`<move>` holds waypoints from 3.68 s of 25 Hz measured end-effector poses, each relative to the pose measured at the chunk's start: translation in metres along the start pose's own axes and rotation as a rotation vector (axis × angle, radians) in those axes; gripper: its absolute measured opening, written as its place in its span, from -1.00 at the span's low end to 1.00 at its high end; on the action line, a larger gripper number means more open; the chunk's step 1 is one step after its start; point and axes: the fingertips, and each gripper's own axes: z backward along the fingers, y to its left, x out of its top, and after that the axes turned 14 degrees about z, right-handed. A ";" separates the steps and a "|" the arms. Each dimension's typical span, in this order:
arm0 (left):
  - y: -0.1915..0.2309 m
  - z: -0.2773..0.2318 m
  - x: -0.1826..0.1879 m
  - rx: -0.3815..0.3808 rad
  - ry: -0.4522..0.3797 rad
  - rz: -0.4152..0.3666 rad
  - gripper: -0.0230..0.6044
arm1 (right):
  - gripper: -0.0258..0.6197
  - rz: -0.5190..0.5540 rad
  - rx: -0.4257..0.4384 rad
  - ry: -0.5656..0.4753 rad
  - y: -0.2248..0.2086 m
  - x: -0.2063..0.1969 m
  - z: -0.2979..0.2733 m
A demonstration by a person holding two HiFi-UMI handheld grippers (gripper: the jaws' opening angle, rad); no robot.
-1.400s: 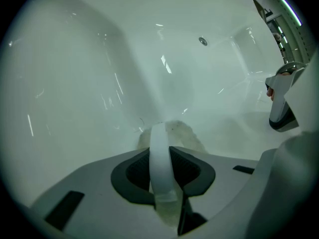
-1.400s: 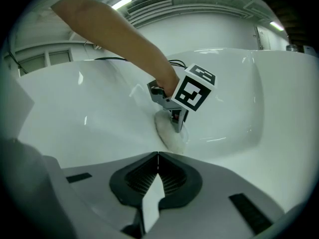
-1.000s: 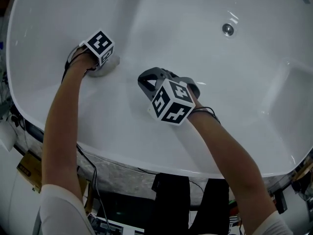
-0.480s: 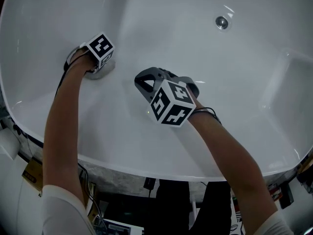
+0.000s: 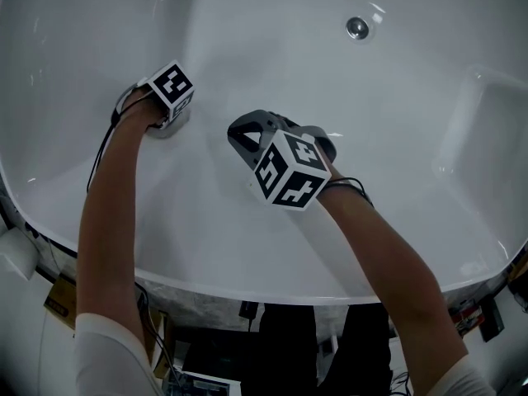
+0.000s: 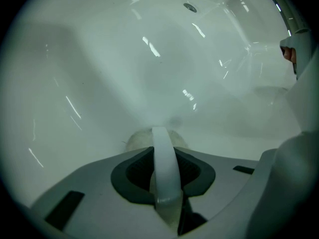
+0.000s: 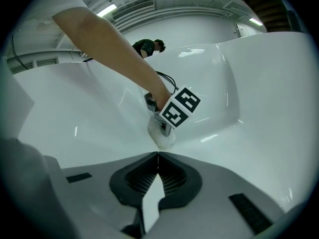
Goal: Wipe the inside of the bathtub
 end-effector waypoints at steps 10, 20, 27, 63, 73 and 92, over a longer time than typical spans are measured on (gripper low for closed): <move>-0.042 -0.001 0.021 -0.086 -0.029 0.036 -0.62 | -0.86 -0.029 -0.014 0.020 0.003 -0.031 0.018; -0.103 0.010 0.051 -0.154 -0.061 0.039 -0.62 | -0.86 -0.031 -0.033 0.044 0.005 -0.053 0.055; -0.147 0.010 0.079 -0.186 -0.084 0.050 -0.62 | -0.86 -0.055 -0.056 0.067 0.004 -0.087 0.089; -0.379 0.035 0.177 -0.265 -0.127 0.022 -0.62 | -0.86 -0.115 -0.103 0.164 0.058 -0.231 0.259; -0.438 0.046 0.208 -0.268 -0.149 -0.003 -0.62 | -0.86 -0.167 -0.154 0.178 0.061 -0.280 0.309; -0.526 0.057 0.248 -0.288 -0.159 -0.021 -0.62 | -0.86 -0.238 -0.188 0.194 0.081 -0.350 0.374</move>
